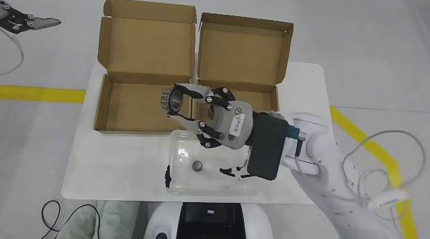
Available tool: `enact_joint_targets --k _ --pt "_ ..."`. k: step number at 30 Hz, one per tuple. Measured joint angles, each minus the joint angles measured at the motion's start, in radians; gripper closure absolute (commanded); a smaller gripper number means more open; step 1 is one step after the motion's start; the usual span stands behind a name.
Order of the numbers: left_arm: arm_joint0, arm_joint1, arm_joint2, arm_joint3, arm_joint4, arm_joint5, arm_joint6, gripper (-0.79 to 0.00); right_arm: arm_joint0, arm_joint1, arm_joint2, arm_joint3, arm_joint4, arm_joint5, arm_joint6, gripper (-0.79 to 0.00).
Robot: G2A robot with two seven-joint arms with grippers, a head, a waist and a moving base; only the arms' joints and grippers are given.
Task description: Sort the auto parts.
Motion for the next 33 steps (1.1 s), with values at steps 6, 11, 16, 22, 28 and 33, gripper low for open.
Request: enact_joint_targets --k 6,11,16,22,28,33 --pt "0.0 0.0 0.0 0.0 0.0 0.0 0.0 -0.785 -0.022 -0.001 -0.019 0.062 -0.016 0.011 0.032 0.0" --pt "0.0 0.0 0.0 0.0 0.0 0.0 0.0 -0.785 -0.026 -0.006 -0.044 0.147 -0.009 0.035 0.061 0.0" --pt "0.0 0.0 0.0 0.0 0.0 0.0 0.0 -0.785 -0.032 -0.011 -0.064 0.228 -0.004 0.047 0.073 0.0" --pt "0.0 0.0 0.0 0.0 0.0 0.0 0.0 -0.785 -0.032 -0.017 -0.087 0.322 0.007 0.058 0.092 0.0" --pt "0.0 0.0 0.0 0.0 0.0 0.0 0.0 -0.785 0.018 -0.038 -0.147 0.424 0.035 0.082 0.177 0.0" --pt "0.0 0.0 0.0 0.0 0.0 0.0 0.0 -0.785 0.098 -0.071 -0.222 0.522 0.055 0.127 0.264 0.0"
